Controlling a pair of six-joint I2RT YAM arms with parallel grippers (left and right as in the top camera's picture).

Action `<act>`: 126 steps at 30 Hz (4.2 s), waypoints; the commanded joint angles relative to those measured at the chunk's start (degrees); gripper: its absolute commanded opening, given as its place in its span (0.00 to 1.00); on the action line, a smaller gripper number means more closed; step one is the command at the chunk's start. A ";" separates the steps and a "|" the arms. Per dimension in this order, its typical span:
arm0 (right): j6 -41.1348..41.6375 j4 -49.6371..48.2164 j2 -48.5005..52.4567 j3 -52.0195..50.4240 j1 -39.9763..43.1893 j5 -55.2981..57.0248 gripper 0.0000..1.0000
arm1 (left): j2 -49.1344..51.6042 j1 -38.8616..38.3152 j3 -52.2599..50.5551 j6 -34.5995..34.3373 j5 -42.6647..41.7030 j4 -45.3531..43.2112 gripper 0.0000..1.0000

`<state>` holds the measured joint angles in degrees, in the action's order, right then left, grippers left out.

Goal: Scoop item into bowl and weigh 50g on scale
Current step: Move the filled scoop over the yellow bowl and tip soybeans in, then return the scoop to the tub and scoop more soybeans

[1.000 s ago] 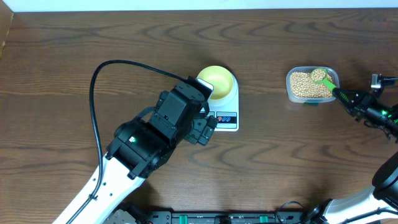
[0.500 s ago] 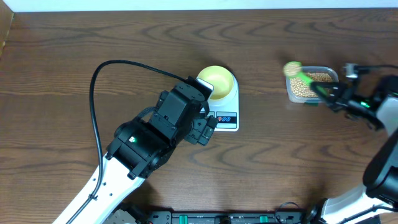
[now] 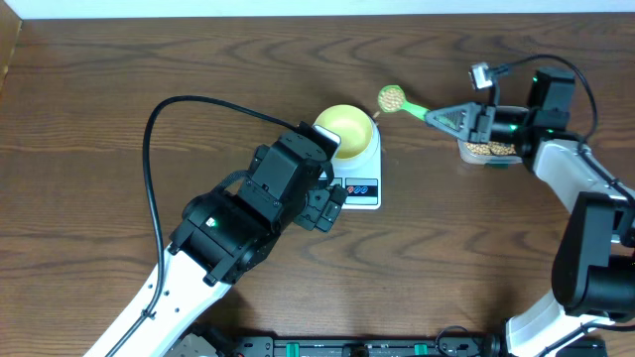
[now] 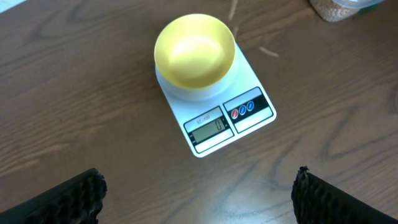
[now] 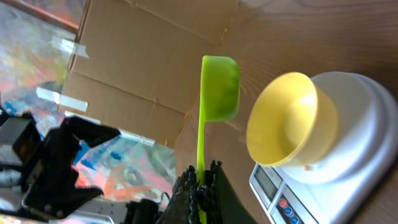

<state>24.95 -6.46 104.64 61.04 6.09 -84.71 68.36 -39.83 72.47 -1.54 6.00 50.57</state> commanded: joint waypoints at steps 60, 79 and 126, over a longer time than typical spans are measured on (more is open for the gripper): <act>-29.94 53.75 0.48 29.05 -28.74 69.22 0.01 | -0.31 0.28 0.37 -0.42 0.70 0.85 0.98; -35.78 59.60 0.48 34.62 -41.24 94.99 0.01 | -0.31 0.28 0.37 -0.44 0.70 0.87 0.98; -9.94 70.25 10.88 35.58 -10.67 109.85 0.01 | -0.31 0.28 0.37 -0.44 0.70 0.85 0.98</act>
<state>13.45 63.83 114.26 95.83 -5.26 23.35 68.36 -39.83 72.47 -1.54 6.17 51.22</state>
